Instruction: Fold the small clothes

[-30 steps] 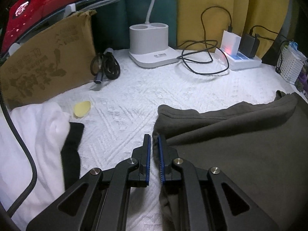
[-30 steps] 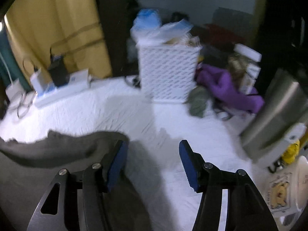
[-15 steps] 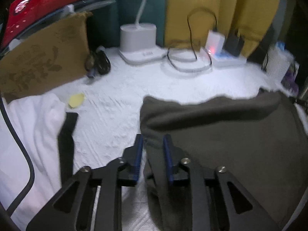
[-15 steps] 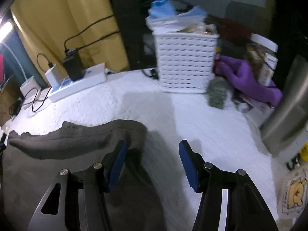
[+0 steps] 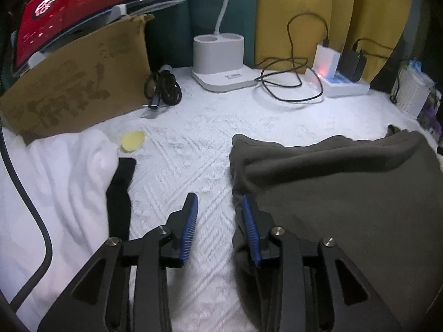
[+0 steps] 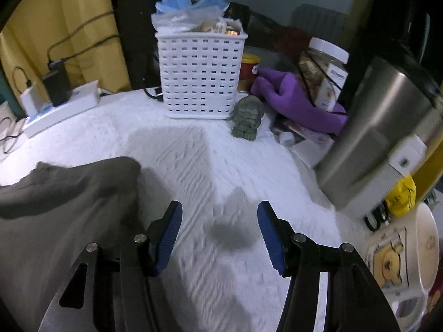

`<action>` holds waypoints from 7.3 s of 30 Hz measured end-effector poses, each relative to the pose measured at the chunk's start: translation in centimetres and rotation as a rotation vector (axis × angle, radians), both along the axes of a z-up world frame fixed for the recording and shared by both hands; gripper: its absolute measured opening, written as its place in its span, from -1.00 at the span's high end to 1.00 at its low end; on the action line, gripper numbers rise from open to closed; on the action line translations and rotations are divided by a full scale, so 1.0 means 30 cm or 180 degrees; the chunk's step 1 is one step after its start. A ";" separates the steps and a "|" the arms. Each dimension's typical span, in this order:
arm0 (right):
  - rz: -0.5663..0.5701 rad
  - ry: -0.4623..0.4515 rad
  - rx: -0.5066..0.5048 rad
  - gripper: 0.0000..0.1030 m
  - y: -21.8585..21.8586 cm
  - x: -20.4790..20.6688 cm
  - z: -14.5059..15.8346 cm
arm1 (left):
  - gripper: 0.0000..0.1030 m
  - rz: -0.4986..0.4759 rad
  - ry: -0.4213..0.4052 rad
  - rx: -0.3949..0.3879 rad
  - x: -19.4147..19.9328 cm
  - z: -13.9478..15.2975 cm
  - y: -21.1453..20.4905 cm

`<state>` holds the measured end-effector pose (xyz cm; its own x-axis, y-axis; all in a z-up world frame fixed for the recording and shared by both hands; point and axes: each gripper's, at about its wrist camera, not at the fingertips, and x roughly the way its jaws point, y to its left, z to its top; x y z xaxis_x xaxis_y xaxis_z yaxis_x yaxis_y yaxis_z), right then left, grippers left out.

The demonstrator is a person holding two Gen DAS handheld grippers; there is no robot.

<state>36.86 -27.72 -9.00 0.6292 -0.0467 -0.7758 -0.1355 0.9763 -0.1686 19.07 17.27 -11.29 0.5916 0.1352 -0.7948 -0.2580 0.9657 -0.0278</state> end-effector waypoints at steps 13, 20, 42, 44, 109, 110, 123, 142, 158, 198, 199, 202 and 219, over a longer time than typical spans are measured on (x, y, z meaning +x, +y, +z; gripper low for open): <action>0.0194 -0.0166 0.0225 -0.14 0.043 -0.326 0.096 | 0.06 -0.0381 -0.0163 -0.0178 -0.290 0.067 -0.138; 0.0020 -0.0189 0.0203 -0.15 -0.041 -0.510 0.108 | -0.19 -0.0548 -0.0141 -0.0317 -0.452 0.042 -0.206; -0.0194 -0.0042 0.1003 -0.26 -0.228 -0.825 -0.047 | -0.38 -0.0831 -0.0083 -0.0161 -0.657 -0.042 -0.377; -0.0145 -0.0103 0.0969 -0.27 -0.208 -0.825 -0.052 | 0.22 -0.0895 -0.0116 -0.0084 -0.660 -0.038 -0.387; 0.0314 -0.0009 0.0514 0.09 -0.006 -0.703 -0.049 | 0.14 -0.0920 0.0109 -0.0288 -0.419 -0.011 -0.368; 0.0298 -0.0025 0.0494 0.09 -0.009 -0.704 -0.044 | 0.14 -0.0911 0.0138 -0.0310 -0.416 -0.009 -0.362; 0.0465 -0.0094 0.0431 0.08 0.114 -0.564 0.041 | 0.14 -0.0747 -0.0058 -0.0307 -0.224 0.059 -0.310; 0.0686 0.0051 0.0534 0.08 0.294 -0.318 -0.009 | 0.14 -0.0582 -0.0133 -0.0382 0.212 0.012 -0.272; 0.0807 0.0234 0.0457 0.01 0.409 -0.159 -0.107 | 0.04 -0.0607 0.0065 -0.0243 0.344 -0.039 -0.259; 0.0209 -0.0385 0.0471 -0.53 0.043 -0.770 0.044 | 0.04 -0.0974 -0.0540 -0.0162 -0.304 0.141 -0.488; 0.0177 -0.0378 0.0486 -0.53 0.025 -0.782 0.039 | 0.04 -0.0982 -0.0547 -0.0170 -0.319 0.140 -0.493; 0.0050 -0.0311 0.0626 -0.53 -0.053 -0.831 0.015 | 0.04 -0.0984 -0.0556 -0.0199 -0.351 0.129 -0.504; -0.0384 0.0111 0.1155 -0.54 -0.206 -0.936 -0.076 | 0.04 -0.0660 -0.0489 -0.0264 -0.387 0.079 -0.394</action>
<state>8.79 -33.90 -11.27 0.6089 0.1628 -0.7764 -0.0154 0.9810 0.1936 7.45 5.44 -8.91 0.7145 -0.0633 -0.6968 -0.0416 0.9903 -0.1325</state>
